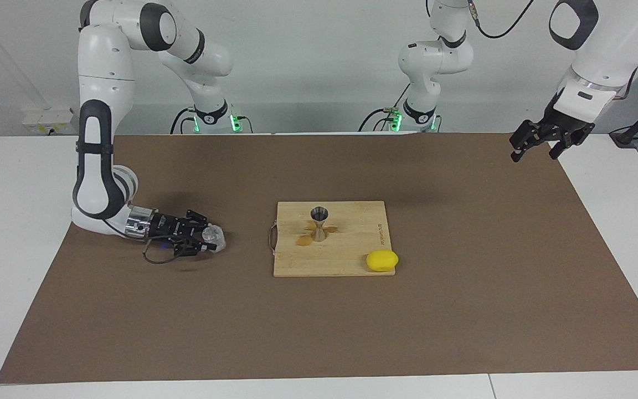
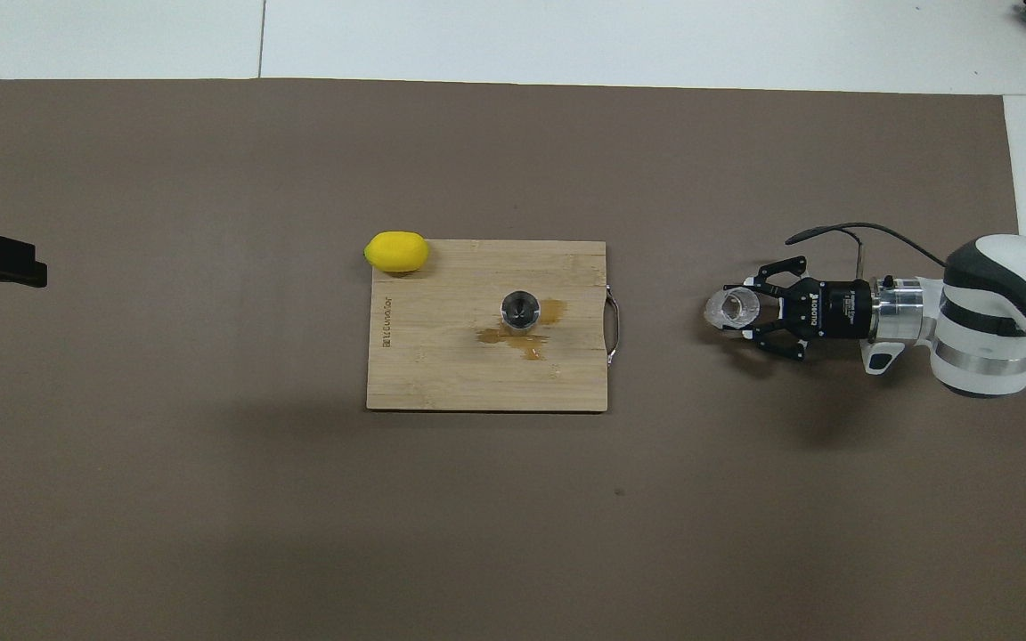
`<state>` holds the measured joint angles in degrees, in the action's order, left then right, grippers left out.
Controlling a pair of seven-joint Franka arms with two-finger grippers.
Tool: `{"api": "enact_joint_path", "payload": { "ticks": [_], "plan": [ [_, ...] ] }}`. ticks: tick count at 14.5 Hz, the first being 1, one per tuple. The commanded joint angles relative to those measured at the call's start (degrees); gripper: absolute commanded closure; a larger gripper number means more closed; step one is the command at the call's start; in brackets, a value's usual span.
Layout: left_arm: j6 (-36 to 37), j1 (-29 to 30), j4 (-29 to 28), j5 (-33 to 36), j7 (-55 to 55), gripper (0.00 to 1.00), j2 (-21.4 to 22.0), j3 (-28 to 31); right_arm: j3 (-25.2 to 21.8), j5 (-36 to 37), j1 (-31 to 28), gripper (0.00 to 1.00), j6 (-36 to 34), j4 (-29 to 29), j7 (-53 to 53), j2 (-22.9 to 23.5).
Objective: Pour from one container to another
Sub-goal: 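Lower the clear cup onto the table and open the right gripper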
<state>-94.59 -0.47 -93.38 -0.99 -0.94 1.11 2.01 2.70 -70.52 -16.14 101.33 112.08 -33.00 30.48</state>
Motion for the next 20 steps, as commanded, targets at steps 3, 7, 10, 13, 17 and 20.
{"api": "enact_joint_path", "payload": {
  "ticks": [3,7,10,13,17,20],
  "plan": [
    [0.81,-0.41,0.04,1.08,0.58,0.0,0.64,0.18,0.46,2.31,-0.64,1.0,-0.43,-0.2,1.18,0.2],
    [0.81,-0.41,-0.05,1.08,0.58,0.0,0.91,0.1,0.46,2.84,-0.82,1.0,-0.08,-0.2,1.1,0.2],
    [0.9,-0.41,0.04,1.08,0.59,0.0,1.0,0.1,0.46,2.84,-0.82,0.71,0.01,-0.2,1.01,0.2],
    [0.9,-0.41,0.04,1.08,0.58,0.0,1.0,0.1,0.46,2.84,-0.82,0.34,0.01,-0.2,0.74,0.2],
    [0.9,-0.41,0.13,1.16,0.58,0.0,1.0,-0.34,0.46,2.93,-0.82,0.01,-0.08,-0.37,0.74,0.2],
    [0.72,-0.41,0.04,1.25,0.5,0.0,1.0,-0.34,0.46,2.93,-0.91,0.0,-1.04,-0.64,0.65,0.2]
  ]
}}
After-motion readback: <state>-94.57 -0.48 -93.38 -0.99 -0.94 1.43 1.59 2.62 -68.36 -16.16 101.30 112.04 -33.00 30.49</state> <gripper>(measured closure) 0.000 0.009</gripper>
